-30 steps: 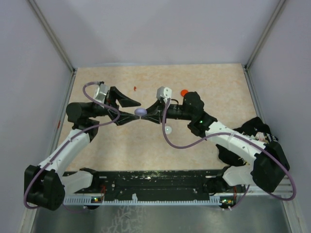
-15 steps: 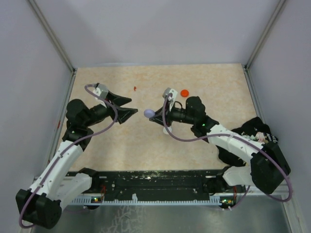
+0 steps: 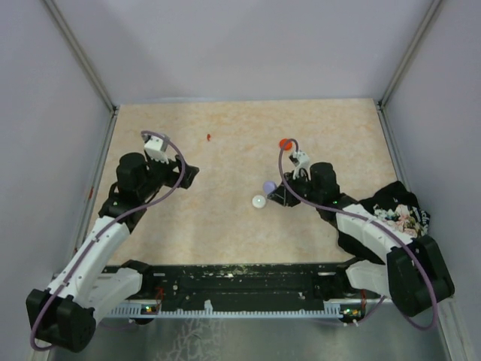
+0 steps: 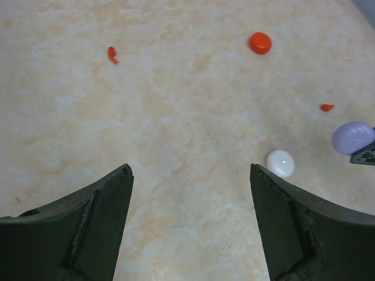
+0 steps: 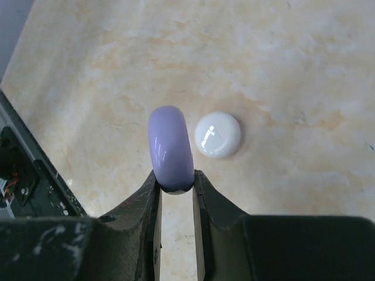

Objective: Insert the wireless bluetooth earbuds into the charging case
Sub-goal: Place the charging case at the center of the board.

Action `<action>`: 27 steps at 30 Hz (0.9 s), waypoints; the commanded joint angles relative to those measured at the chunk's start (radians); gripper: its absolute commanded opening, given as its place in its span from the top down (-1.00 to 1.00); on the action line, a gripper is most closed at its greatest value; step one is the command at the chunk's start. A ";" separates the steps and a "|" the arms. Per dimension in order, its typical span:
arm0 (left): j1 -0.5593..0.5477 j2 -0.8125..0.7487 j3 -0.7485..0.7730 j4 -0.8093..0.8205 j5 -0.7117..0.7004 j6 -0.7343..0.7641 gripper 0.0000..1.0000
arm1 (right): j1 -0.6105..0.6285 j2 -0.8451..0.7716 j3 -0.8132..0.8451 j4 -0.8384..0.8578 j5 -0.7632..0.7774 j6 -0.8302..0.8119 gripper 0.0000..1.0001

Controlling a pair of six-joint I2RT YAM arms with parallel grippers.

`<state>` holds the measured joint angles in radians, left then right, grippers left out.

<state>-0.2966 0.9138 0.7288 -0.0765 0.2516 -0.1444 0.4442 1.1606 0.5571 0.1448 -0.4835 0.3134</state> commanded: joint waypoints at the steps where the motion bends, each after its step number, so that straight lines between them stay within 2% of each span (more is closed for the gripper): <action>1: 0.001 0.002 -0.031 -0.046 -0.189 0.043 -0.75 | -0.079 0.011 -0.030 -0.080 0.013 0.061 1.00; 8: 0.002 0.013 -0.080 0.027 -0.292 0.052 -0.95 | -0.104 0.203 0.010 -0.112 -0.015 0.141 1.00; 21: 0.002 -0.008 -0.151 0.115 -0.290 0.050 -1.00 | -0.065 0.424 0.097 -0.085 -0.102 0.241 1.00; 24: 0.002 -0.009 -0.153 0.118 -0.281 0.050 -1.00 | -0.048 0.445 0.117 -0.100 -0.102 0.256 0.89; 27: 0.002 -0.008 -0.156 0.122 -0.279 0.046 -1.00 | -0.045 0.421 0.115 -0.116 -0.066 0.260 0.62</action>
<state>-0.2966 0.9226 0.5789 0.0013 -0.0364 -0.1066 0.3855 1.5982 0.6426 0.0399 -0.5713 0.5556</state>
